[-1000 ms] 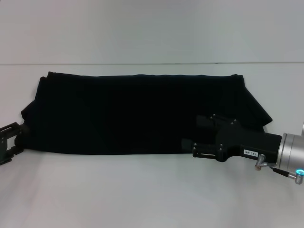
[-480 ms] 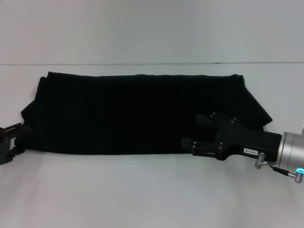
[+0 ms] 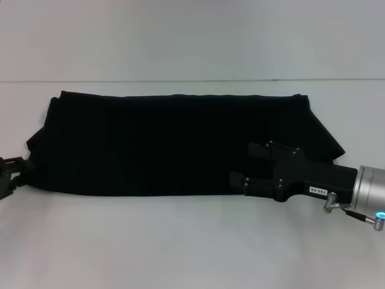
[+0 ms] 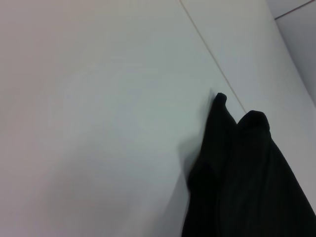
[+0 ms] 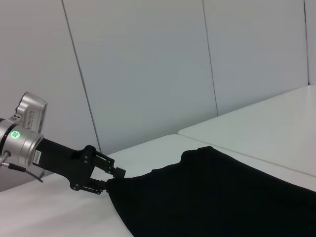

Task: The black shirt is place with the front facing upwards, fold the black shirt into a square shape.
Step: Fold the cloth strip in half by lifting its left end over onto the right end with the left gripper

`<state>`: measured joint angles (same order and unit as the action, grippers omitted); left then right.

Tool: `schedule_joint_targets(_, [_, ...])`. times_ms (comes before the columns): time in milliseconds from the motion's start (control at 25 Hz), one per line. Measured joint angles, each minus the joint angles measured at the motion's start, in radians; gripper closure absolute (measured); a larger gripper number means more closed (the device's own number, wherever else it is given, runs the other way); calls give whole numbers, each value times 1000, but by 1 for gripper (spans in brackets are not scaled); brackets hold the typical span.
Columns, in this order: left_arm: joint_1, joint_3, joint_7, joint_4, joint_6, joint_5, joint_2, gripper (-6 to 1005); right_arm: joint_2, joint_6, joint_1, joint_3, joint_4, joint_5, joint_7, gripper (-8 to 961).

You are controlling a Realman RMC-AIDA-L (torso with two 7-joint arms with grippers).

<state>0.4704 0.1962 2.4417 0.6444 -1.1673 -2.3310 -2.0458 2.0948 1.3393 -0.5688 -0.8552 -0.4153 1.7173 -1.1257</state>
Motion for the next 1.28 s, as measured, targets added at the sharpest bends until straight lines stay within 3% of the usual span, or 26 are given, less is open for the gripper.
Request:
schedule_joint_targets(320, [5,19,-5,-5,4,-1,-4,748,0,5,1,1,1,-2,0,35])
schedule_joint_targets(640, [7,18,-23,-5,3,3,-8,967,1,5,0,1,4,-3,0,36])
schedule_joint_targets(1000, [-26,-13,-59,25,-44,8,-4,974,-4,-14,9,1,-4,-4,-24,37])
schedule_joint_targets(1280, [-58,-70,-63,75,-69,1,16,971,-8,-43,16,1,-8,-2,-35,37])
